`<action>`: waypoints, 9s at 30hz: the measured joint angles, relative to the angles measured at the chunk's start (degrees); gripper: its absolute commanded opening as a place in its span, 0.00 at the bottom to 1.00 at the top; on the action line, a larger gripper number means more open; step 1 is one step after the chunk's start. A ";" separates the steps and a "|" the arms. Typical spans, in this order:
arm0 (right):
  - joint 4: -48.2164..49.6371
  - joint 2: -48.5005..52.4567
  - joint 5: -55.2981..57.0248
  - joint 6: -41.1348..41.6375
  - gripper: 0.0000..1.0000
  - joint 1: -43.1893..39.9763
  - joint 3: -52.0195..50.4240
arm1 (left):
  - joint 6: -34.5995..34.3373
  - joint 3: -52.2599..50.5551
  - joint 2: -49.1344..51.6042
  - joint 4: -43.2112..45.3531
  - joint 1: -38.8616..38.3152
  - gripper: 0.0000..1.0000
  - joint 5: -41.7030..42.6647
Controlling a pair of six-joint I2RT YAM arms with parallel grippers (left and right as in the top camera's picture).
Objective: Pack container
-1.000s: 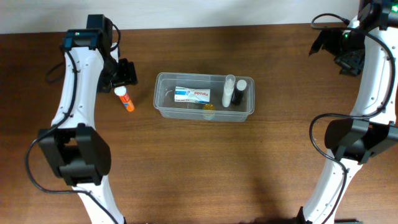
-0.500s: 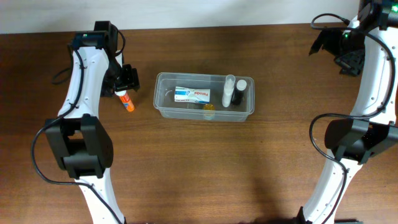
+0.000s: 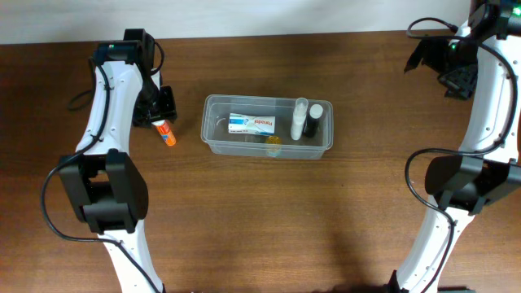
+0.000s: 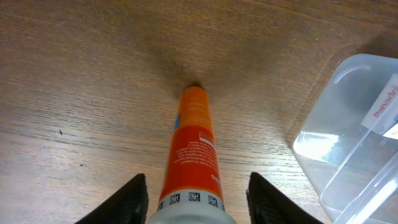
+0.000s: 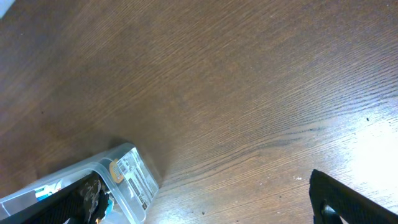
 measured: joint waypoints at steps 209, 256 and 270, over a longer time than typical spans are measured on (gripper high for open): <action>0.00 0.00 0.00 -0.02 0.98 0.00 0.00 | -6.12 52.13 -10.91 -16.35 -24.15 0.99 5.57; 0.00 0.00 0.00 -0.07 0.98 0.00 0.00 | -10.54 -15.02 -75.06 -16.57 -24.13 0.99 -0.63; 0.00 0.00 0.00 0.00 0.98 0.00 0.00 | -5.79 -49.13 -96.54 0.46 -14.93 0.99 -0.59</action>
